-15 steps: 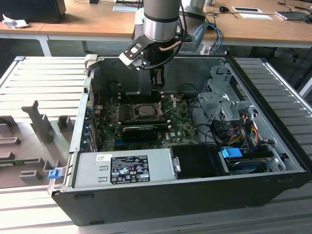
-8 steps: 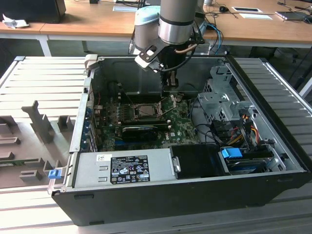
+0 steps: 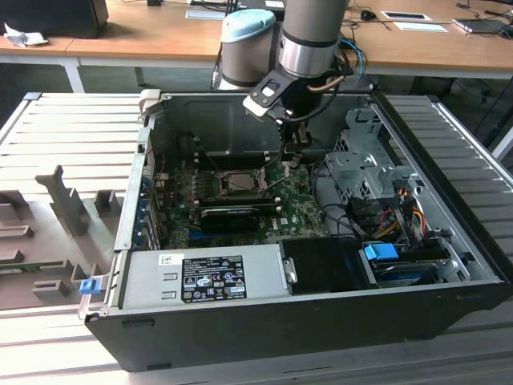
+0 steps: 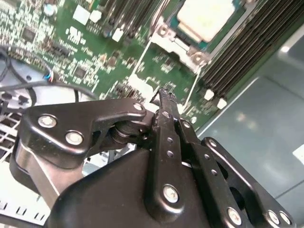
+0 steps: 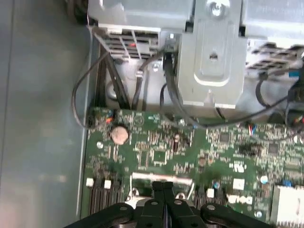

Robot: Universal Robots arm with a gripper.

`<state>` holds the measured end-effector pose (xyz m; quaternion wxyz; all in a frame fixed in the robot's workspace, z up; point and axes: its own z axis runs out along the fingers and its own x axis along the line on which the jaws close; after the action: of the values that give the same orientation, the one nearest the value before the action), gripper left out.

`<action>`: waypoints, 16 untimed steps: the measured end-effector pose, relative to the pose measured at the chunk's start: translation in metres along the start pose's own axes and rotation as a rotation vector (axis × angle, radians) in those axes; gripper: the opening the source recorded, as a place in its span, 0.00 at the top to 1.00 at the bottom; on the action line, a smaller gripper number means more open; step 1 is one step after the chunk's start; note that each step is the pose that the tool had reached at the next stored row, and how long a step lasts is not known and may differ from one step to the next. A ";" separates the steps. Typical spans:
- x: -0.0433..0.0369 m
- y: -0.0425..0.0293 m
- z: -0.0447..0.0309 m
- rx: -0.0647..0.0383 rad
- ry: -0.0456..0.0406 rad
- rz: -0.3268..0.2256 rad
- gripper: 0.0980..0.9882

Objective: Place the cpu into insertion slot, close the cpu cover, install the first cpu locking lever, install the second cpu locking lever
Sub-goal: 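Close the cpu cover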

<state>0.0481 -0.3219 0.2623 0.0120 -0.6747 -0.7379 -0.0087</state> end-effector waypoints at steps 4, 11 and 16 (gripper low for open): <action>-0.0013 0.0149 0.0015 0.000 -0.0002 -0.012 0.99; -0.0018 0.0248 0.0110 0.001 -0.0005 -0.021 0.99; -0.0017 0.0233 0.0173 0.002 -0.0004 -0.024 0.99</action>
<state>0.0714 -0.3210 0.2450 0.0124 -0.6657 -0.7461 -0.0080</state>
